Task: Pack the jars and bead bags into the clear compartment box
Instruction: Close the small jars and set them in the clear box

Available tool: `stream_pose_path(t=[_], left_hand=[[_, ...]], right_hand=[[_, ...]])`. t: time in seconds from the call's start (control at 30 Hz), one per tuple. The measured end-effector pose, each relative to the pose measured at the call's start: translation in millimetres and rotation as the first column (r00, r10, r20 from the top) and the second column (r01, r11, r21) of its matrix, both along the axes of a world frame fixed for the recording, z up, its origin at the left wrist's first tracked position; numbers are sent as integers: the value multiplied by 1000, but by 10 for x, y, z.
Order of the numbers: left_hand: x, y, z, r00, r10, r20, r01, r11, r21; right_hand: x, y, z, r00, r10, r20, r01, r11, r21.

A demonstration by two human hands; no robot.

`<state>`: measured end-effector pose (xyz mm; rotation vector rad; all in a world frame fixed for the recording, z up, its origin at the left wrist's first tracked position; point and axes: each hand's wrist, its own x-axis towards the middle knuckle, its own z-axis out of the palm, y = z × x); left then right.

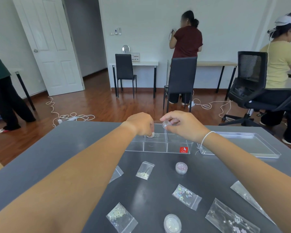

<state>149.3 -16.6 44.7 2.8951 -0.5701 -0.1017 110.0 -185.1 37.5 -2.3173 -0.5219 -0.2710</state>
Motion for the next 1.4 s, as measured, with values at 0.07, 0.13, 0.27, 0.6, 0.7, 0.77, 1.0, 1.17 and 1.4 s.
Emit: stream_pose_path(t=[0.07,0.13,0.27,0.6,0.7,0.77,1.0,1.17,1.4], left_hand=[[4,-8,-4,1000,-4,4,4,1000,2],[12,-1,-11,1000,-11,10,11,1000,1],[37,97,-28,998,-57,39,61,991,-116],[-11,759,-11,996,48,72,-21,938,-345],[-96,876,-52,998,63,16,-52,930,-364],[-144,925,-86,998,64,1,-59,921,-384],[-225,1036,-183,997,60,-54,-77,903,-423],[-227,1065,-227,996,57,-66,-81,892,-446],[-227,1054,-254,996,49,-70,-76,884,-462]], right_hand=[[-3,-1,-4,1000,-2,-4,2,1000,1],[-3,-3,-4,1000,-7,-3,7,1000,-1],[-1,1,12,1000,-6,0,6,1000,-21],[99,145,28,998,-14,-67,6,993,-117],[134,192,14,997,-30,-65,17,979,-204],[155,223,5,997,-47,-66,28,963,-268],[200,314,-45,990,-143,-20,115,868,-484],[214,356,-23,984,-177,13,156,827,-541],[235,396,22,976,-216,6,175,774,-609]])
